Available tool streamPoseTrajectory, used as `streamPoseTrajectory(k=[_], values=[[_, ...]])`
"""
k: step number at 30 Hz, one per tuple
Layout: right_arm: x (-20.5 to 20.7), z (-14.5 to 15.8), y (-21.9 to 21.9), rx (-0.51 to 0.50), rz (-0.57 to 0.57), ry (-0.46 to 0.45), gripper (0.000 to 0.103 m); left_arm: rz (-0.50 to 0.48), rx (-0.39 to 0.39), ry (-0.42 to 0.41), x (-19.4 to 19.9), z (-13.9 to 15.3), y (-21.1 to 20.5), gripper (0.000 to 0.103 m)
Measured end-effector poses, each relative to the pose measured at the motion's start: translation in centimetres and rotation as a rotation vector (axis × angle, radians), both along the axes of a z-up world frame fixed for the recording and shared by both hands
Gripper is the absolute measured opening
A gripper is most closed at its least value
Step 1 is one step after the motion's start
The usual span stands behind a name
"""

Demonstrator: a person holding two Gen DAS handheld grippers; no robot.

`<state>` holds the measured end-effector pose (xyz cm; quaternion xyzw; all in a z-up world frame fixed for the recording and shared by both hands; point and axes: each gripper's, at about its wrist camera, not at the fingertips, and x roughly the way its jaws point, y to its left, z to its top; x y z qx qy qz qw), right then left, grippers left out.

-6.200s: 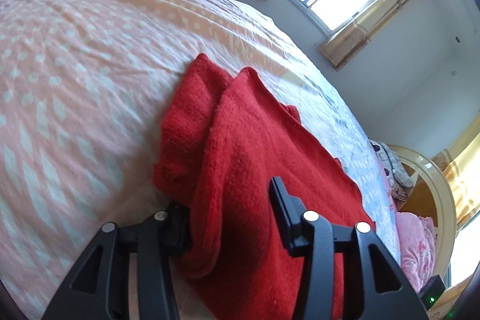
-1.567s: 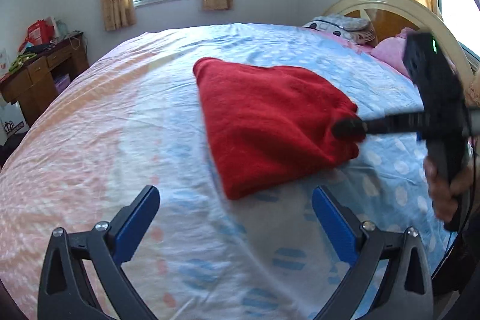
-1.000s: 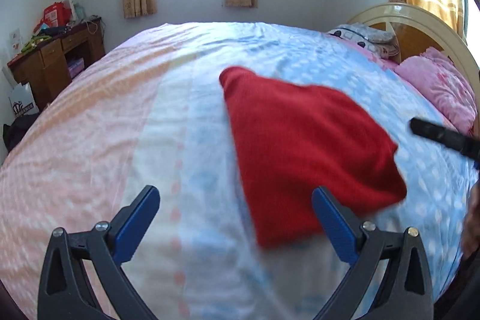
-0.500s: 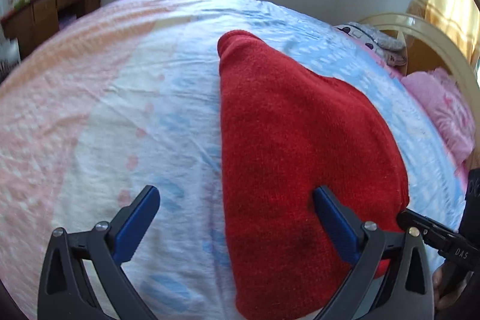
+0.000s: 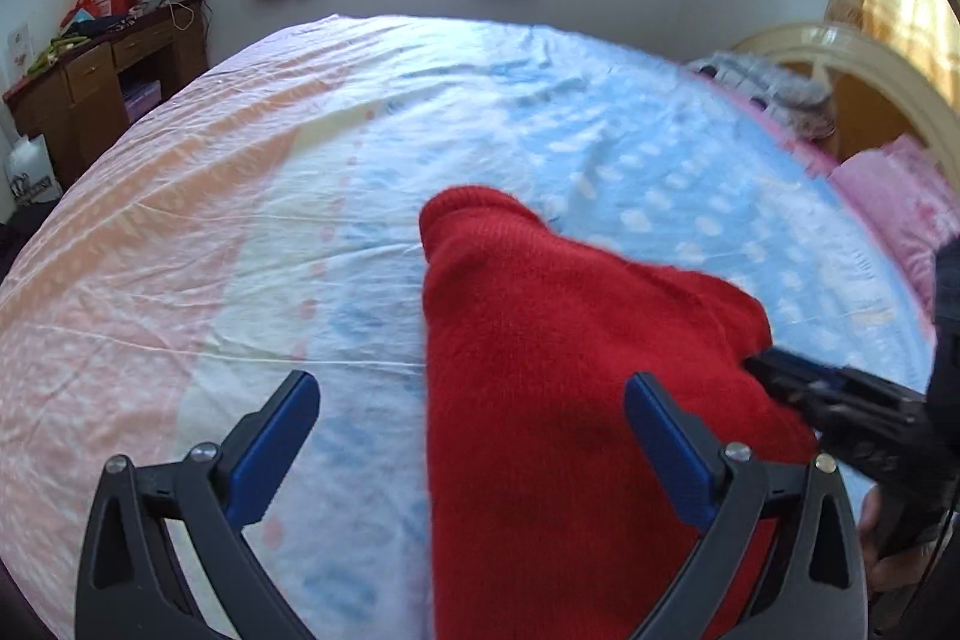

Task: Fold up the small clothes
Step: 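Move both tools to the folded red sweater and close them on its edges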

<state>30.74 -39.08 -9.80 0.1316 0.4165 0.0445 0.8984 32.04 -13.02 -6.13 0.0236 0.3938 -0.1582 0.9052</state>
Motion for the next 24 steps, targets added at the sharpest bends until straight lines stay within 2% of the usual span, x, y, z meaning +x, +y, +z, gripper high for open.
streamPoseTrajectory(k=[3, 8, 11, 13, 15, 17, 21, 24], values=[[1.5, -0.8, -1.2, 0.077, -0.004, -0.027, 0.037, 0.007, 0.04, 0.046, 1.0, -1.6, -0.7, 0.103], [3.1, -1.3, -1.6, 0.083, -0.01, -0.055, 0.038, 0.019, 0.008, 0.078, 1.5, -2.2, -0.4, 0.103], [3.0, -0.3, -1.1, 0.077, -0.025, -0.07, 0.039, 0.013, 0.004, 0.082, 1.5, -2.2, -0.3, 0.103], [1.9, 0.6, -1.5, 0.124, -0.054, -0.11, 0.039, 0.012, 0.001, 0.085, 1.5, -2.1, -0.2, 0.103], [-0.3, 1.6, -2.7, 0.206, -0.08, -0.176, 0.047, 0.011, 0.0, 0.086, 1.4, -2.1, -0.1, 0.103], [-2.5, 2.0, -3.5, 0.243, -0.112, -0.207, 0.072, 0.011, 0.004, 0.086, 1.4, -2.0, -0.2, 0.103], [-4.1, 0.5, -4.5, 0.283, -0.119, -0.145, 0.075, 0.008, -0.021, 0.083, 0.9, -1.7, -0.1, 0.103], [-4.1, -1.3, -4.7, 0.304, -0.132, -0.106, 0.075, -0.025, -0.09, 0.13, 0.8, -2.0, -0.1, 0.102]])
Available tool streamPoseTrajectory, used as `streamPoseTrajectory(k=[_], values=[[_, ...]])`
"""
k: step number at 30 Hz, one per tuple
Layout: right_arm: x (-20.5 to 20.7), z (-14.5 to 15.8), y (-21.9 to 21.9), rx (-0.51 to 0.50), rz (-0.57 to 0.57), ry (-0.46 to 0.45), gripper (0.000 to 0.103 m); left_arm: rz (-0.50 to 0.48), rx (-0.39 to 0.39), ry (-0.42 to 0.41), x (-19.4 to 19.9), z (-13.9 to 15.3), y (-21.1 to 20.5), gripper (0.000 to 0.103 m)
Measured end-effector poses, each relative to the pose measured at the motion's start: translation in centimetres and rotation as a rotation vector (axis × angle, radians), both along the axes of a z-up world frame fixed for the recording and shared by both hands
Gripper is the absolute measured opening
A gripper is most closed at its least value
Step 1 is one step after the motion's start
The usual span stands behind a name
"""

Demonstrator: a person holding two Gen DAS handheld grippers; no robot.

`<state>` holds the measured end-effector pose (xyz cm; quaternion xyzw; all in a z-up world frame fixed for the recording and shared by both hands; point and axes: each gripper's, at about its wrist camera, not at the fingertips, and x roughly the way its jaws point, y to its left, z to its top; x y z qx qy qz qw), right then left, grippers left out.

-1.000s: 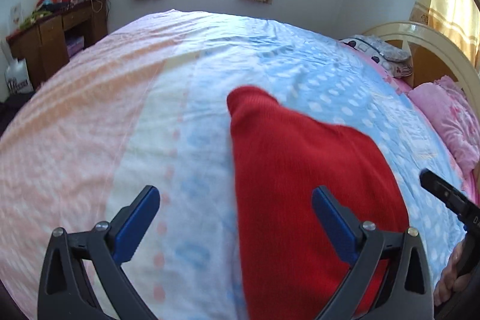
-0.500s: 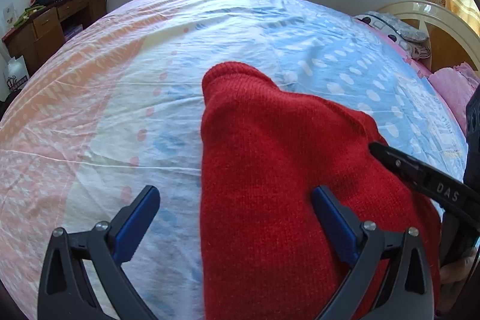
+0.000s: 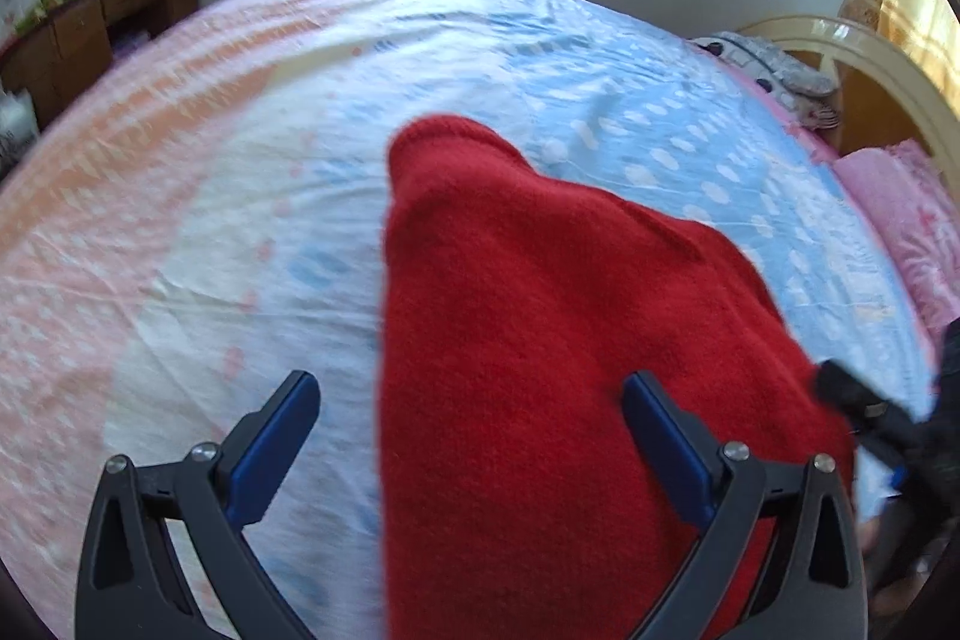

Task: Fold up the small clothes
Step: 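Move both tools to the folded red sweater and close them on its edges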

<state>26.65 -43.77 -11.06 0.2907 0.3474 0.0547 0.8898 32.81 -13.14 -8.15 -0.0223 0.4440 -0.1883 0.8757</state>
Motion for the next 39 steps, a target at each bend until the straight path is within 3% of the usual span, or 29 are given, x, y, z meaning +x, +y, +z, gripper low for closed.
streamPoseTrajectory(k=[4, 6, 12, 14, 18, 25, 33, 37, 39], values=[[-0.5, -0.7, 0.1, 0.006, -0.014, -0.038, 0.075, -0.018, -0.126, 0.095, 0.6, -1.5, 0.6, 0.103], [-0.8, -0.8, 0.4, -0.014, -0.015, -0.048, 0.075, -0.019, -0.168, 0.093, 0.6, -1.7, 1.0, 0.103], [-1.0, -1.1, 0.4, 0.007, 0.0, -0.069, 0.078, -0.048, -0.154, 0.06, 0.0, -1.7, 0.5, 0.103], [-1.0, -0.9, 0.9, -0.005, 0.03, -0.076, 0.084, -0.054, -0.166, 0.06, 0.0, -1.8, 0.8, 0.103], [-0.3, -0.6, 2.3, -0.065, 0.074, -0.04, 0.084, -0.069, -0.173, 0.053, -0.1, -1.8, 1.0, 0.103], [0.8, -0.2, 4.4, -0.059, 0.189, -0.02, 0.084, -0.108, -0.174, 0.037, -0.7, -1.9, 1.5, 0.103], [0.8, -1.3, 2.8, 0.165, 0.259, -0.073, 0.084, -0.125, -0.218, 0.05, -0.5, -2.1, 2.2, 0.103], [1.1, -1.1, 5.4, 0.005, 0.255, -0.032, 0.084, -0.132, -0.179, 0.046, -0.6, -2.0, 1.4, 0.102], [1.3, -0.9, 6.6, -0.083, 0.258, -0.018, 0.081, -0.135, -0.184, 0.046, -0.5, -1.9, 1.3, 0.097]])
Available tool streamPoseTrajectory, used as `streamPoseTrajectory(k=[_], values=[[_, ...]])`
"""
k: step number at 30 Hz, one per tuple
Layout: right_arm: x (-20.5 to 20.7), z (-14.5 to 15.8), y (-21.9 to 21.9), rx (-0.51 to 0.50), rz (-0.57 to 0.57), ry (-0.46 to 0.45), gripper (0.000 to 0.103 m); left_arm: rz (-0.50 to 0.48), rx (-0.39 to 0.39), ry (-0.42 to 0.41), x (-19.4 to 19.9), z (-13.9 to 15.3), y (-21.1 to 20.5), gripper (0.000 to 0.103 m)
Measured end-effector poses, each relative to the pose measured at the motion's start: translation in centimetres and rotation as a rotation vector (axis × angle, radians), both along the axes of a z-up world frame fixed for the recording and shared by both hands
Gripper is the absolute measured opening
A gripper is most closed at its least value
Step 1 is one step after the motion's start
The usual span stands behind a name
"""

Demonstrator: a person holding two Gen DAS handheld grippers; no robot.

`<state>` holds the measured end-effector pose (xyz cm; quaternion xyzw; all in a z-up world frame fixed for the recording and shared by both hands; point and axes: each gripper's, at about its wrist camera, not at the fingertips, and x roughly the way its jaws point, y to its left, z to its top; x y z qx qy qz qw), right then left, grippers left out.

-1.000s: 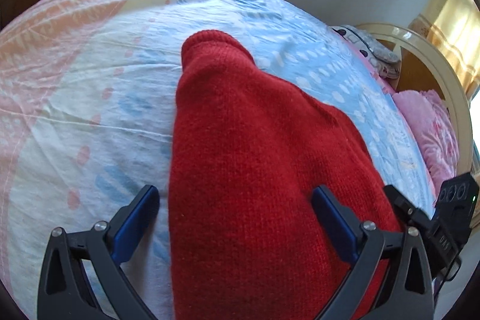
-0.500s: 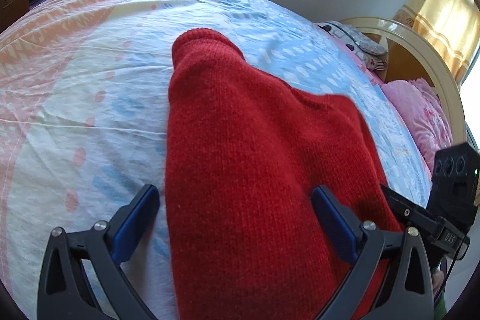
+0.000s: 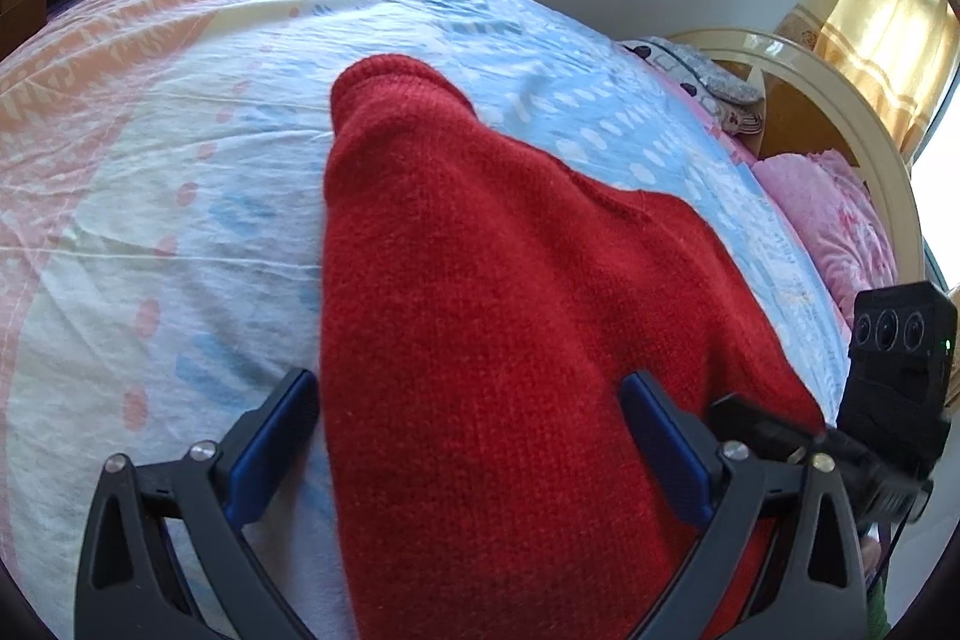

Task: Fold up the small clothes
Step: 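Move both tools to the folded red sweater and close them on its edges, then lift the folded sweater with both tools and carry it across the bed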

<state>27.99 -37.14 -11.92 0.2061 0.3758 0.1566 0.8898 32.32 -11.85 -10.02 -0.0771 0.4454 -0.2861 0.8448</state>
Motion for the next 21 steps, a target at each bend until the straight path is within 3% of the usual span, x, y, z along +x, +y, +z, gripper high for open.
streamPoseTrajectory(k=[2, 5, 9, 13, 16, 21], values=[[0.0, 0.1, 0.7, -0.04, 0.0, 0.002, 0.066, -0.006, 0.001, -0.006, 0.0, 0.1, -0.2, 0.088], [0.1, 0.1, 0.6, -0.034, -0.011, 0.005, 0.057, -0.002, 0.023, -0.026, -0.4, 0.4, -0.9, 0.076], [-0.9, 0.4, 1.0, -0.059, -0.049, -0.004, 0.05, 0.024, 0.02, -0.034, -0.9, 0.8, -1.1, 0.061], [-2.2, 1.4, 2.1, -0.091, -0.102, -0.008, 0.046, 0.047, -0.001, -0.025, -1.1, 1.8, -0.4, 0.04], [-3.9, 2.3, 2.8, -0.078, -0.115, -0.027, 0.045, 0.044, 0.012, -0.028, -2.0, 2.5, -0.1, 0.038], [-6.7, 3.6, 4.8, -0.102, -0.115, -0.056, 0.045, 0.048, 0.105, -0.107, -5.0, 3.6, -0.2, 0.038]])
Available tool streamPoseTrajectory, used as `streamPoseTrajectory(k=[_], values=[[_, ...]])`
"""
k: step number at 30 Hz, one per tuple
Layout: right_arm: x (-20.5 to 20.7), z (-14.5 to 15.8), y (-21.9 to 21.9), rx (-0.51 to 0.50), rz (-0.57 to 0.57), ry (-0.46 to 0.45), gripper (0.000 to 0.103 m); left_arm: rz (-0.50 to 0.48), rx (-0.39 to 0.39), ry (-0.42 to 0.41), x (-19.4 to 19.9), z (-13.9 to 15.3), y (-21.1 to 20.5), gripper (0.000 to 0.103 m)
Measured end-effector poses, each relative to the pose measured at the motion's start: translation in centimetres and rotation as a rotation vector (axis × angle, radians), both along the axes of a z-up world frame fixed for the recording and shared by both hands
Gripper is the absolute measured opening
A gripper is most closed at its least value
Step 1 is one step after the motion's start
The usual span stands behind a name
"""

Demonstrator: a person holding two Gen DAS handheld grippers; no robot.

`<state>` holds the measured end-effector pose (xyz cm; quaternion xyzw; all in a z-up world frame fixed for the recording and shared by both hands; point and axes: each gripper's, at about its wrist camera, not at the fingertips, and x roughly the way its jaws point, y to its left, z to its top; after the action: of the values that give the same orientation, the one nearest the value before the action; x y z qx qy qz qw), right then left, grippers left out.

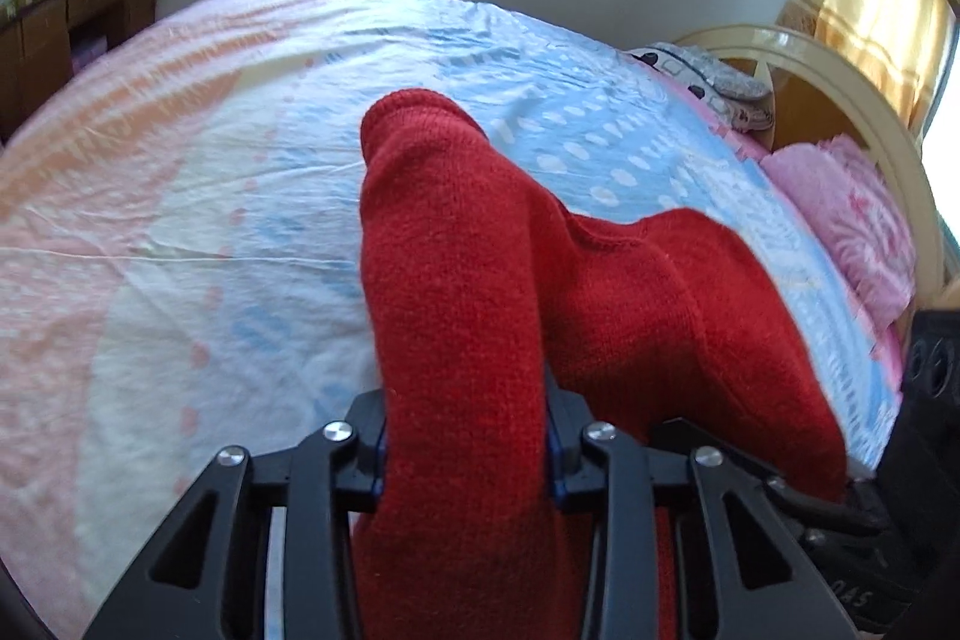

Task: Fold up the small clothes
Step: 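Lift the folded sweater with both tools and carry it across the bed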

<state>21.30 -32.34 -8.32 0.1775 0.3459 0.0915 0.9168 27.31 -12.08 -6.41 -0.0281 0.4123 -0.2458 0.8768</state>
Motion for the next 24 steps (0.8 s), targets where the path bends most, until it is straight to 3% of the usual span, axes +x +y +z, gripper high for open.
streamPoseTrajectory(k=[7, 24], values=[[-2.5, 1.5, 2.0, 0.058, 0.019, -0.022, 0.045, 0.03, 0.053, -0.076, -2.9, 1.9, 2.1, 0.038], [-5.0, 4.7, 11.3, 0.051, 0.12, -0.062, 0.045, 0.164, 0.051, -0.119, -6.8, 4.2, 10.4, 0.038]])
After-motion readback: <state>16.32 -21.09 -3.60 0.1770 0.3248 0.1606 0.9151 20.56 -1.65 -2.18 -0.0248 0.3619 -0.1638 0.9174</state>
